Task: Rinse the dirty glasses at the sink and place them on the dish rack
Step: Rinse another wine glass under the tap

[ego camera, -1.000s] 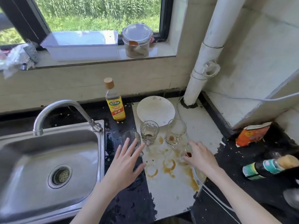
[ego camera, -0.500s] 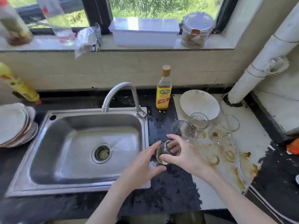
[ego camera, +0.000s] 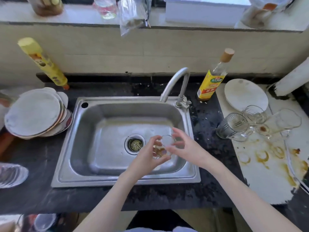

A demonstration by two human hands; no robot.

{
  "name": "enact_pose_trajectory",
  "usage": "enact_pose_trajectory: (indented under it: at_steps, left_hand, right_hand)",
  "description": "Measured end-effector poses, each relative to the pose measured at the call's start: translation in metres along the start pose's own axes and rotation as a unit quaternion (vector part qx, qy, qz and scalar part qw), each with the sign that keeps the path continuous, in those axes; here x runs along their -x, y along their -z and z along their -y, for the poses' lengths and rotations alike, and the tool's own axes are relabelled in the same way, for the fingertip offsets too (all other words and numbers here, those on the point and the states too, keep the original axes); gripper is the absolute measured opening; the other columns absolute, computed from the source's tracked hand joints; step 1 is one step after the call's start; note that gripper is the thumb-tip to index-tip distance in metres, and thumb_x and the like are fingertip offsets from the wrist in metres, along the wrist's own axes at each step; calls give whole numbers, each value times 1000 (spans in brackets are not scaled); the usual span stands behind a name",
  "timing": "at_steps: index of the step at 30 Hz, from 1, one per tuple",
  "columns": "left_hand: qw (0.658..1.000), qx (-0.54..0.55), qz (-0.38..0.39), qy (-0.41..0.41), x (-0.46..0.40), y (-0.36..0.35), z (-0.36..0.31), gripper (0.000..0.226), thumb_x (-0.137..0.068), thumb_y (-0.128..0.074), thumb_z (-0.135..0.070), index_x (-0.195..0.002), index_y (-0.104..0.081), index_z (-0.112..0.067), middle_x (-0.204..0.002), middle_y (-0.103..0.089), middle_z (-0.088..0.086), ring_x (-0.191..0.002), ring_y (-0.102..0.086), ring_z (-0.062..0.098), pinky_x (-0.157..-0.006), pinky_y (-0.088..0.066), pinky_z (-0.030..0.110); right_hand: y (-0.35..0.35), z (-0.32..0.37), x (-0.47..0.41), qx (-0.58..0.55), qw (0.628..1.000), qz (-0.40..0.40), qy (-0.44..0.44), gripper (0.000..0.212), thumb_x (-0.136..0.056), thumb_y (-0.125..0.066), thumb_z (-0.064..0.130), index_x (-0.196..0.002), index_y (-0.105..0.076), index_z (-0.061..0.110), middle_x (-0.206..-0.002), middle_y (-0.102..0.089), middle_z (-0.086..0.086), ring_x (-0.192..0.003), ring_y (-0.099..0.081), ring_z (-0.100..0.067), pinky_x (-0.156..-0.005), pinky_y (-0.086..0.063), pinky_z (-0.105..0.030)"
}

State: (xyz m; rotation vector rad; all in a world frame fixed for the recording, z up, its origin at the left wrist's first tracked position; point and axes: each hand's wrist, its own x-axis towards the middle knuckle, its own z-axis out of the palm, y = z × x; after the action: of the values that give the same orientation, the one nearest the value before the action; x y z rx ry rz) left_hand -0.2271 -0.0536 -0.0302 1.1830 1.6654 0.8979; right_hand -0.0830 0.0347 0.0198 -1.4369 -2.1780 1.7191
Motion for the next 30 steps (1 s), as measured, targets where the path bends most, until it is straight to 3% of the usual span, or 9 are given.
enact_pose_trajectory:
  at_steps: [4, 7, 9, 13, 18, 21, 24, 26, 30]
  left_hand:
    - [996, 38, -59, 53, -8, 2, 12, 59, -74, -78, -23, -117, -40, -32, -104, -58, -3, -85, -63, 14, -79, -50, 24]
    - [991, 68, -77, 85, -19, 4, 12, 57, -76, -77, -23, -117, -38, -33, -110, -58, 0, -92, -63, 15, -78, -49, 23]
    - [988, 82, -89, 93, -29, 2, 11, 57, -76, -76, -23, -117, -38, -33, -112, -57, 1, -92, -62, 13, -75, -48, 21]
    - [987, 87, -95, 94, -53, 0, 8, 57, -75, -77, -24, -117, -39, -32, -113, -58, 0, -90, -63, 13, -72, -47, 20]
    - [983, 98, -114, 105, -70, 2, 5, 54, -75, -77, -22, -116, -43, -28, -111, -60, 1, -79, -62, 10, -67, -44, 16]
    - [981, 89, -129, 112, -75, 3, 5, 53, -75, -77, -21, -116, -43, -28, -108, -60, -2, -75, -60, 5, -61, -42, 8]
    - [977, 108, -141, 118, -76, 0, 6, 53, -74, -78, -20, -113, -44, -29, -107, -62, 2, -74, -61, 8, -67, -48, 18]
    - [975, 115, -145, 126, -75, -2, 9, 54, -74, -78, -19, -113, -44, -28, -107, -62, 4, -76, -62, 11, -74, -51, 26]
    - [975, 107, -139, 140, -69, 2, 13, 53, -75, -77, -19, -113, -43, -30, -106, -57, -5, -76, -59, 7, -69, -48, 16]
  right_hand:
    - [25, -19, -37, 66, 994, -66, -52, 70, -92, -52, 45, -148, -24, 15, -150, -33, -1, -136, -35, -17, -108, -30, -31]
    - [51, -32, -66, 116, 978, -158, -67, 63, -95, -49, 36, -147, -27, 8, -152, -31, -9, -139, -31, -24, -112, -27, -36]
    - [67, -33, -84, 147, 972, -174, -65, 61, -97, -46, 29, -148, -22, 4, -153, -26, -13, -141, -26, -26, -112, -24, -36]
    - [90, -26, -120, 177, 971, -151, -48, 56, -98, -44, 23, -145, -25, 0, -152, -28, -15, -139, -28, -29, -109, -26, -33]
    - [84, -30, -138, 175, 968, -178, -19, 37, -98, -41, 19, -132, -46, 6, -132, -53, -18, -121, -47, -35, -88, -37, -34]
    - [72, -47, -135, 225, 956, -183, 30, 43, -98, -41, 17, -139, -38, 9, -145, -40, -13, -140, -26, -29, -102, -35, -37]
    - [54, -66, -140, 378, 907, -169, 76, 53, -97, -41, 17, -146, -23, 7, -157, -15, -9, -146, -2, -25, -117, -13, -36]
    - [43, -72, -144, 450, 876, -166, 56, 57, -99, -36, 18, -149, -11, 5, -158, -2, -11, -146, 5, -25, -118, -1, -36]
    - [31, -77, -149, 520, 839, -160, 25, 61, -99, -33, 19, -149, -1, 3, -158, 1, -11, -146, 9, -26, -117, 3, -39]
